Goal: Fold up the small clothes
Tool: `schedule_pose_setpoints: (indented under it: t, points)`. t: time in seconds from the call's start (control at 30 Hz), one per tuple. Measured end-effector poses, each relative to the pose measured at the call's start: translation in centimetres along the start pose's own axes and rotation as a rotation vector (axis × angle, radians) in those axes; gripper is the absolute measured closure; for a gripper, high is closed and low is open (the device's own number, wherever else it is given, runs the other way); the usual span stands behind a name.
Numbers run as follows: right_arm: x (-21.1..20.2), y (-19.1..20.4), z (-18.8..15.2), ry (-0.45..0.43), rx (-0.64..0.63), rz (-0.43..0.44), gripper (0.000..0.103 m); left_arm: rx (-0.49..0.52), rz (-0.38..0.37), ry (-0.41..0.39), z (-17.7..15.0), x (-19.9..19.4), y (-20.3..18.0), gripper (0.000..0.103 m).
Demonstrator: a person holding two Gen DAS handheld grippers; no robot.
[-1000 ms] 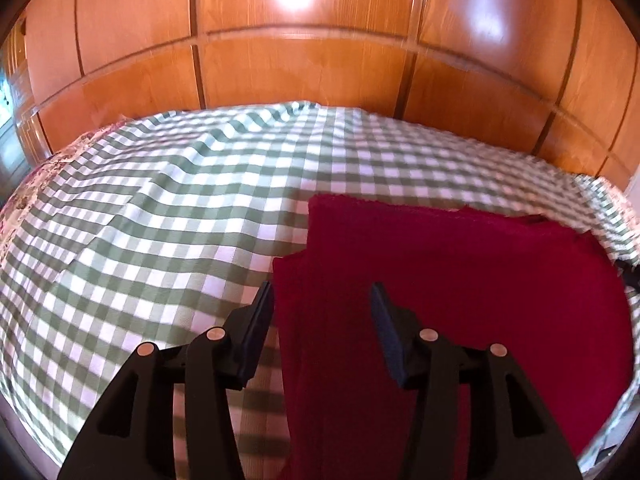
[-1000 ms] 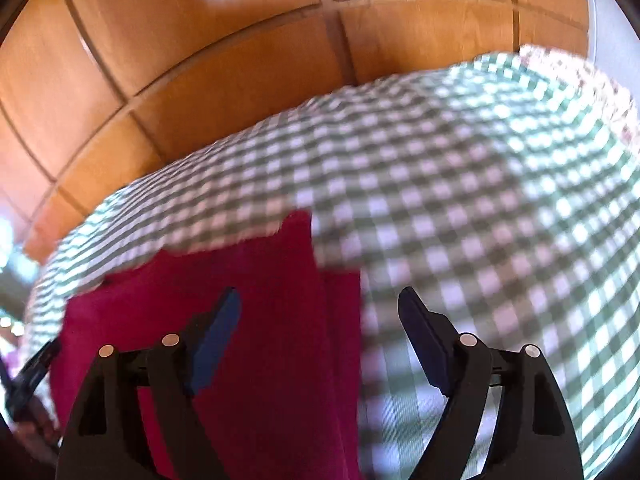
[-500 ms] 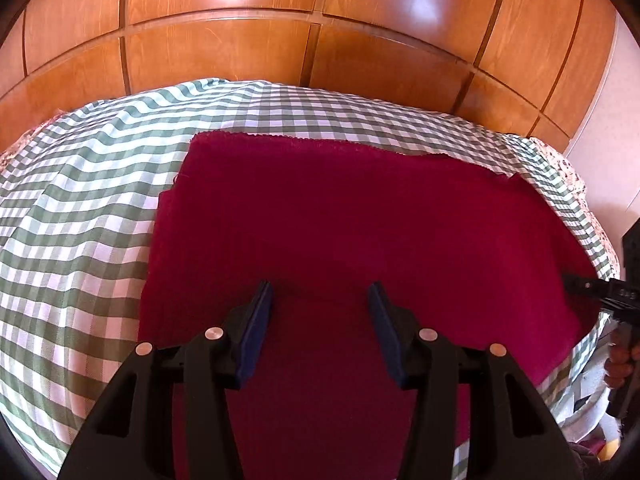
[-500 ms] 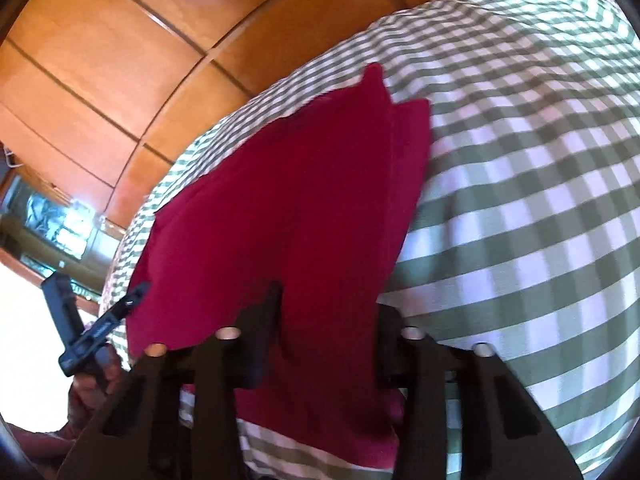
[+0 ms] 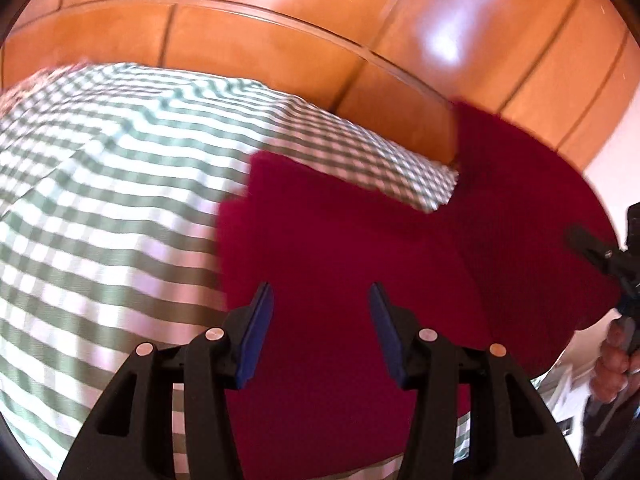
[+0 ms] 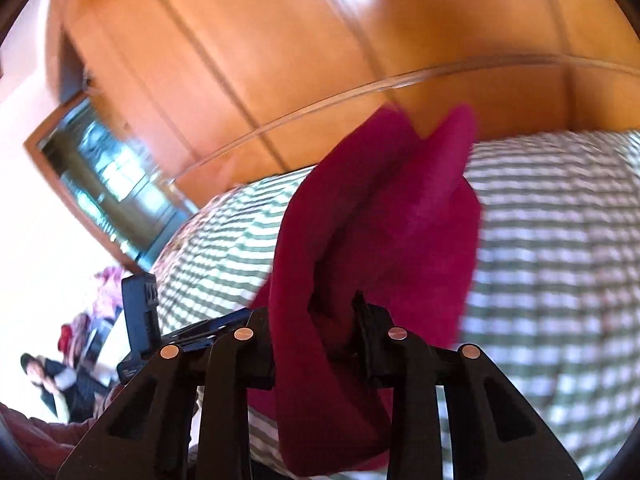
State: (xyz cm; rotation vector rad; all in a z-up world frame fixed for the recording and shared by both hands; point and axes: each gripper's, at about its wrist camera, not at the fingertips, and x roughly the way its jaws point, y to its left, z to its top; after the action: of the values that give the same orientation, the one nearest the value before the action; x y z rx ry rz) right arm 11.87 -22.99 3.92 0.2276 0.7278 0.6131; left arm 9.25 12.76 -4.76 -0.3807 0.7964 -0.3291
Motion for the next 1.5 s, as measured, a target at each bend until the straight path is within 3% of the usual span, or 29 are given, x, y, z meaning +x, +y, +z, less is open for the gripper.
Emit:
schedule_pose_setpoints:
  t: [0.17,0.37,0.43,0.53,0.67,0.87,0.93,1.0,1.07,1.17,1.33,1.43,1.5]
  points:
    - [8.6,4.3,-0.4,0.150,-0.091,0.000,0.076,-0.099,-0.022,-0.026,0.5,-2.7,4.2,0.054]
    - [12.5,6.3,-3.1,0.229,-0.219,-0.056,0.076,-0.169,-0.123,-0.009,0.6,-3.6,6.0,0.054]
    - [11.3,7.0,-3.8,0.222,-0.264,-0.028,0.069,-0.180,-0.161,0.002,0.8,-3.4,5.7,0.053]
    - [8.6,6.8,-4.5,0.208,-0.243,0.115,0.033,-0.202,-0.225,0.027,1.4,-2.6,5.3,0.046]
    - [4.9,5.0,-5.4,0.189,-0.192,0.189,0.033,-0.245,-0.314,0.088,2.0,-1.1,4.9,0.032]
    - [-0.3,0.0,-7.0,0.123,-0.082,0.104,0.033,-0.315,-0.399,0.208,3.1,2.2,4.2,0.032]
    - [-0.9,-0.9,-7.6,0.112,-0.066,0.074,0.033,-0.301,-0.384,0.237,3.6,3.4,3.4,0.032]
    - [-1.0,-0.8,-8.1,0.105,-0.078,0.054,0.033,-0.265,-0.351,0.262,4.2,4.4,2.0,0.041]
    - [-0.9,-0.3,-8.5,0.106,-0.098,0.060,0.035,-0.218,-0.299,0.273,4.5,5.1,1.0,0.068]
    - [0.0,1.2,-9.1,0.118,-0.164,0.050,0.035,-0.123,-0.197,0.241,4.6,4.8,-0.6,0.085]
    - [1.3,2.9,-9.9,0.151,-0.213,0.092,0.035,-0.039,-0.140,0.122,3.5,-0.1,-1.1,0.086]
    - [3.0,3.6,-11.1,0.198,-0.233,0.097,0.035,-0.014,-0.044,0.149,1.8,0.1,0.1,0.085]
    - [4.3,4.2,-11.9,0.220,-0.259,0.069,0.035,-0.018,0.042,0.172,0.9,1.6,1.1,0.073]
